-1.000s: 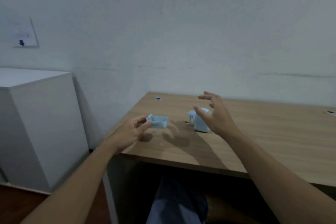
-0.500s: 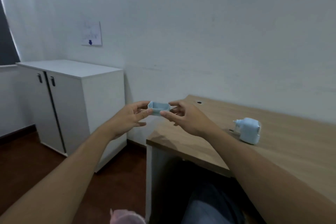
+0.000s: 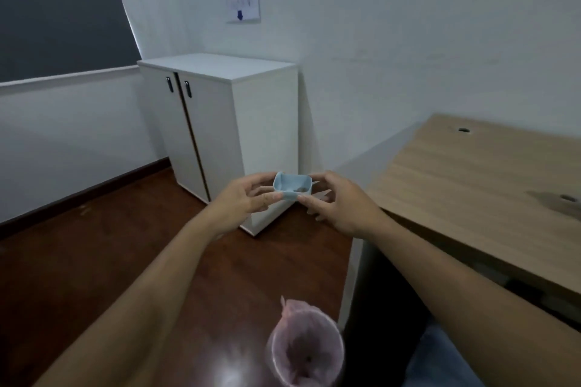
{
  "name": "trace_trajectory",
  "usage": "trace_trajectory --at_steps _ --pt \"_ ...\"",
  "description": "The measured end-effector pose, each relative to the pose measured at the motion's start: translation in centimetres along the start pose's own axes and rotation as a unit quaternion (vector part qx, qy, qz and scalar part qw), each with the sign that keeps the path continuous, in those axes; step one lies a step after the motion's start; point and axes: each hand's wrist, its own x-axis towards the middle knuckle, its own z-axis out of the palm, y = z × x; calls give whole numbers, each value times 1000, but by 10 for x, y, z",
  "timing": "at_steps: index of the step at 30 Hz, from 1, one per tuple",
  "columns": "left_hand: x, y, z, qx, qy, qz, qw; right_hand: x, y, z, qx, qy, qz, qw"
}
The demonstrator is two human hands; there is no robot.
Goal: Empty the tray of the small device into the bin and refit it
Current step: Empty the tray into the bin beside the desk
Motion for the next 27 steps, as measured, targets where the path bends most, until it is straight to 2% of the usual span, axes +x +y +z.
trace_trajectory --at_steps 6,14,21,27 --pt "-16 -81 7 -52 8 -75 996 -8 49 59 -26 -47 47 997" --pt "-45 -177 40 -52 -14 -167 984 -37 124 119 17 -107 139 984" --pt "-71 -229 70 -35 -71 -228 971 -80 177 155 55 -129 212 967" --pt "-91 -250 91 -30 -85 -264 960 -102 201 174 65 -147 253 954"
